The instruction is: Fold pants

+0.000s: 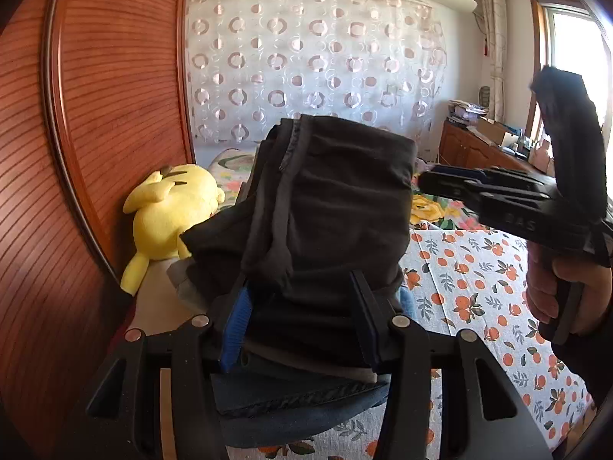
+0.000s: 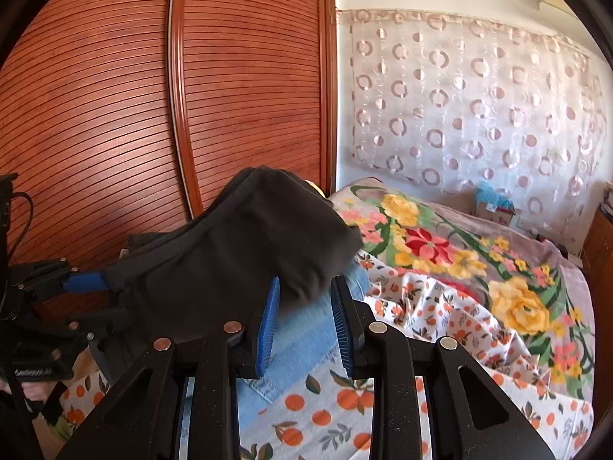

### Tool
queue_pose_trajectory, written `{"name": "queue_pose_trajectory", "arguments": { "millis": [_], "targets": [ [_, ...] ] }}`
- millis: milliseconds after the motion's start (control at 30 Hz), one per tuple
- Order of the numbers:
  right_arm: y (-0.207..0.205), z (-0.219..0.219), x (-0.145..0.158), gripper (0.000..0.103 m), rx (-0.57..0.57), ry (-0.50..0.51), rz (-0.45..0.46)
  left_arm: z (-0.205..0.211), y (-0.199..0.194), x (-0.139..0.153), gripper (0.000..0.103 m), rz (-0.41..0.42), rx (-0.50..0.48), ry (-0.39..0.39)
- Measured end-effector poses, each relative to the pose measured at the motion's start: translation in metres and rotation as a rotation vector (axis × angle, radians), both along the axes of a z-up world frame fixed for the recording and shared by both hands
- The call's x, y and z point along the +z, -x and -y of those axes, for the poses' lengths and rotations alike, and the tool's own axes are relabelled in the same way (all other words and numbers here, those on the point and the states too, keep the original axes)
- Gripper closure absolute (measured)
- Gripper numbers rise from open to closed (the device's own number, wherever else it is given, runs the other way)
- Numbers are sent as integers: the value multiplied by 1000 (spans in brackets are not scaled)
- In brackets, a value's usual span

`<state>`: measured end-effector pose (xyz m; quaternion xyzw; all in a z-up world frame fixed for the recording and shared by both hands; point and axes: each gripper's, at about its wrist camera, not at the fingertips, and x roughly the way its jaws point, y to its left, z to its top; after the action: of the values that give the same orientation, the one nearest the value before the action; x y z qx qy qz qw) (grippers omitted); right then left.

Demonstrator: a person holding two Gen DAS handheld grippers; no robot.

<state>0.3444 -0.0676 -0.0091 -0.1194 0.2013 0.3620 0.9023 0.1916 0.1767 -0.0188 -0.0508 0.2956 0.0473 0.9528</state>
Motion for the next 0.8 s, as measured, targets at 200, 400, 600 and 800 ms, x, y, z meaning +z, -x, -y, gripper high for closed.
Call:
{"name": "queue_pose_trajectory", "arguments": {
  "millis": [200, 400, 600, 800],
  "targets": [
    [17, 8, -1, 74, -21, -8, -4, -8, 12, -6, 52, -14, 48, 6],
    [36, 20, 1, 73, -48, -24, -9, -16, 28, -5, 52, -12, 85, 19],
    [62, 37, -2, 71, -102, -36, -18, -2, 43, 1, 52, 3, 60, 5],
    [91, 56, -5, 70, -167, -45, -32, 27, 52, 6, 52, 21, -3, -9]
  ]
}}
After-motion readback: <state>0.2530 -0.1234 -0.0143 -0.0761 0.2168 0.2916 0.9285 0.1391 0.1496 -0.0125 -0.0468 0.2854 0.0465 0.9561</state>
